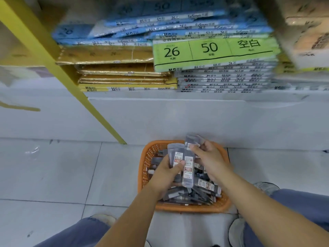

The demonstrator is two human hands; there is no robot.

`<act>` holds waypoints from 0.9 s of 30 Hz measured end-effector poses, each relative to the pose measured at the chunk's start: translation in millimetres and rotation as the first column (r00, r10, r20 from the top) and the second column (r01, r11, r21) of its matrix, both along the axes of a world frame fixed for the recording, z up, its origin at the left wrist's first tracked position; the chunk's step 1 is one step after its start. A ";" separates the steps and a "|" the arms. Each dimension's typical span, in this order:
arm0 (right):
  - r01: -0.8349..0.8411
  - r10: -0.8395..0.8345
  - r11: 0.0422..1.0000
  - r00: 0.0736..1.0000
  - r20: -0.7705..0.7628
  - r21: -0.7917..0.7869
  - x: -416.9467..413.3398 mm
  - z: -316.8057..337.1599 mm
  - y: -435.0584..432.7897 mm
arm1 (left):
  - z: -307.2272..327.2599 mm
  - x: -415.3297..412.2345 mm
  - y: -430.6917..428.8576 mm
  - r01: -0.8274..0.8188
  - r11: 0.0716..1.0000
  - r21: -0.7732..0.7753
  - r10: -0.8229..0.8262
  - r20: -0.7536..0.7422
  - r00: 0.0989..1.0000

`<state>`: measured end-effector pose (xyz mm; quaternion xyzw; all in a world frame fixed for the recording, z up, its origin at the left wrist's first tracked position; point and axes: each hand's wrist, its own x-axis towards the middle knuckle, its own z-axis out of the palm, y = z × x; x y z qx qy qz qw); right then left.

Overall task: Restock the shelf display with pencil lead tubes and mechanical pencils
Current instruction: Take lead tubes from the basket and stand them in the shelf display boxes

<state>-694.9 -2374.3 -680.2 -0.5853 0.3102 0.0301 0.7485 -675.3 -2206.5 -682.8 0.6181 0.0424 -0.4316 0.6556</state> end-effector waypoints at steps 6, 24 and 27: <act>-0.336 0.336 0.942 0.941 -0.038 0.015 2.2 44.0 -32.6 | 29.7 5.0 16.4 0.078 0.993 0.088 -0.094 0.194 0.976; 0.023 0.056 0.973 0.942 0.332 -0.229 -22.5 210.0 -32.7 | 166.8 7.6 30.3 -0.301 0.923 -0.241 0.368 0.315 0.875; 0.127 -0.071 0.985 0.916 0.395 -0.116 -32.2 214.1 4.4 | 182.1 -7.1 7.7 -0.296 0.904 -0.307 0.384 0.286 0.878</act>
